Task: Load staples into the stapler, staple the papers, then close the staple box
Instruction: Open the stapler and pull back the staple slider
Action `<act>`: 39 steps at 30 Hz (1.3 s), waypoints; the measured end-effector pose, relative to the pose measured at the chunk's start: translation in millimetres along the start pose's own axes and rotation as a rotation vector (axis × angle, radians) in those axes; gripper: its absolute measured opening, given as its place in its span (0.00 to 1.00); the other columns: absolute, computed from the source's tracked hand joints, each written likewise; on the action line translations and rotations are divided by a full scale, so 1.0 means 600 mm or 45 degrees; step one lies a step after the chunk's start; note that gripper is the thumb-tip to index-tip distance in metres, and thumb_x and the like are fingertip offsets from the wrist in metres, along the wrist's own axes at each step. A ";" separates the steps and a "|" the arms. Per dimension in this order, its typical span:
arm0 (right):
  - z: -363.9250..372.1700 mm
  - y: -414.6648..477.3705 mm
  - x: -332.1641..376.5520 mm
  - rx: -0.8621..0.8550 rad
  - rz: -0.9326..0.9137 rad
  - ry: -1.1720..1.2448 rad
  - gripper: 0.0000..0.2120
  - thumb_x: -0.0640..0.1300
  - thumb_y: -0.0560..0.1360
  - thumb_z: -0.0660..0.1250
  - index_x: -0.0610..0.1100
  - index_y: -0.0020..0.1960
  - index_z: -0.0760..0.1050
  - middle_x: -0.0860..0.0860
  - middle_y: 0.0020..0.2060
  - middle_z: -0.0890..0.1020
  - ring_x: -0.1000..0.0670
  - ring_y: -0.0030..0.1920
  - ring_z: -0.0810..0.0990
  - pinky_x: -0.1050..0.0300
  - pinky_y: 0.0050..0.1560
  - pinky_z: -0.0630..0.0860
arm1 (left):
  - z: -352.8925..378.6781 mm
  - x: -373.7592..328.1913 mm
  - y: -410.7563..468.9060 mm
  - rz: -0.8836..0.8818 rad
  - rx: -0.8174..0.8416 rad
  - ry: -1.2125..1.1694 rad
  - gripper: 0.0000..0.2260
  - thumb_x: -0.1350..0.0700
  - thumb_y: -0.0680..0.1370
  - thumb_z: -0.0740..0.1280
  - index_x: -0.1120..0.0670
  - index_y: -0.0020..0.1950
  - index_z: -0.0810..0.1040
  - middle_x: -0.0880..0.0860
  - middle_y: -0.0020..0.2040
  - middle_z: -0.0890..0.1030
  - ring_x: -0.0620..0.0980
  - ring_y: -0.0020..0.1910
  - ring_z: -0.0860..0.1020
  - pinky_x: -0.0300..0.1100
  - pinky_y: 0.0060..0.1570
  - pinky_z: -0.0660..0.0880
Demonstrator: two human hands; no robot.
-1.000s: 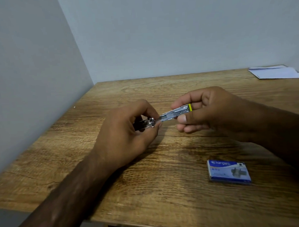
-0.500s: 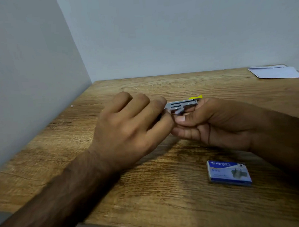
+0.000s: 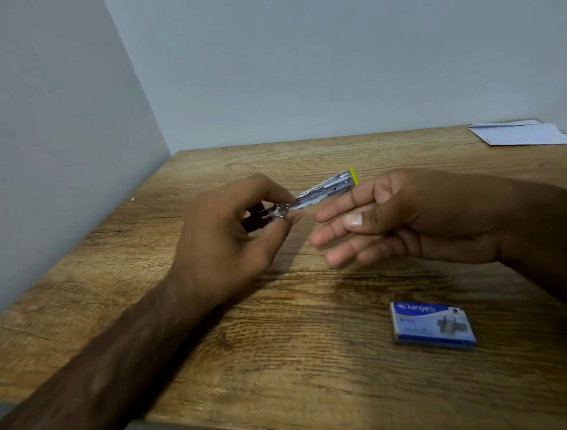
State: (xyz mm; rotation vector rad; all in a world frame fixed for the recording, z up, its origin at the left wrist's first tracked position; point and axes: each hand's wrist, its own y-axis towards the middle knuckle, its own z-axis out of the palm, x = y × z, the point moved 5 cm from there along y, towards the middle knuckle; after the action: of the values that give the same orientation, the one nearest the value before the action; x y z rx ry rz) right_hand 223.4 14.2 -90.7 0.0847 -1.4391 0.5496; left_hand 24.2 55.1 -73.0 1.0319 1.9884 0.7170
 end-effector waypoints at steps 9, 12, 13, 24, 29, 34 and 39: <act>-0.005 -0.016 -0.006 0.099 0.015 -0.572 0.06 0.44 0.73 0.74 0.46 0.50 0.83 0.44 0.55 0.87 0.52 0.31 0.86 0.65 0.22 0.74 | 0.017 0.012 0.000 -0.228 0.122 -0.407 0.04 0.58 0.73 0.79 0.53 0.45 0.85 0.52 0.40 0.86 0.41 0.33 0.79 0.33 0.33 0.73; -0.012 -0.017 -0.006 -0.012 -0.049 -0.633 0.10 0.45 0.70 0.76 0.43 0.50 0.83 0.44 0.52 0.88 0.53 0.33 0.85 0.65 0.22 0.73 | 0.018 0.015 0.001 -0.242 0.135 -0.416 0.04 0.57 0.73 0.79 0.53 0.45 0.86 0.54 0.39 0.86 0.45 0.33 0.80 0.39 0.32 0.74; -0.013 -0.019 -0.006 -0.050 -0.062 -0.626 0.10 0.44 0.69 0.76 0.42 0.50 0.83 0.43 0.49 0.88 0.53 0.33 0.85 0.66 0.23 0.73 | 0.020 0.017 0.000 -0.250 0.146 -0.415 0.05 0.57 0.73 0.79 0.54 0.45 0.86 0.54 0.38 0.86 0.48 0.33 0.80 0.40 0.33 0.74; -0.010 -0.096 -0.026 -0.566 -0.304 -0.602 0.07 0.37 0.73 0.75 0.39 0.52 0.84 0.50 0.32 0.80 0.60 0.22 0.69 0.67 0.20 0.63 | 0.036 0.016 -0.013 -0.247 0.394 -0.394 0.04 0.53 0.73 0.78 0.49 0.45 0.86 0.50 0.37 0.87 0.42 0.31 0.82 0.36 0.31 0.76; -0.035 -0.200 -0.057 -0.780 -0.295 -0.626 0.09 0.36 0.71 0.78 0.43 0.50 0.85 0.50 0.37 0.82 0.63 0.28 0.76 0.73 0.25 0.68 | 0.039 0.006 -0.017 -0.184 0.454 -0.329 0.03 0.54 0.73 0.79 0.47 0.45 0.88 0.48 0.37 0.86 0.36 0.27 0.77 0.27 0.28 0.69; -0.064 -0.300 -0.081 -0.796 -0.096 -0.672 0.11 0.38 0.65 0.82 0.47 0.45 0.87 0.51 0.38 0.86 0.54 0.41 0.83 0.59 0.49 0.78 | 0.040 0.002 -0.015 -0.173 0.492 -0.314 0.03 0.53 0.72 0.79 0.48 0.45 0.88 0.46 0.36 0.86 0.37 0.29 0.77 0.28 0.29 0.71; -0.068 -0.334 -0.069 -0.770 0.115 -0.895 0.15 0.44 0.60 0.83 0.50 0.46 0.87 0.53 0.39 0.85 0.58 0.38 0.82 0.60 0.44 0.77 | 0.038 0.001 -0.018 -0.156 0.512 -0.378 0.02 0.55 0.73 0.79 0.50 0.44 0.88 0.47 0.34 0.85 0.36 0.26 0.75 0.27 0.27 0.69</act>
State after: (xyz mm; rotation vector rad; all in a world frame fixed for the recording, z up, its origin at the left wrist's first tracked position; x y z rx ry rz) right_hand 340.8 -158.1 -82.9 -0.2977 -2.2505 0.1266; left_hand 38.2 52.7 -93.9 1.1568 1.9494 0.0862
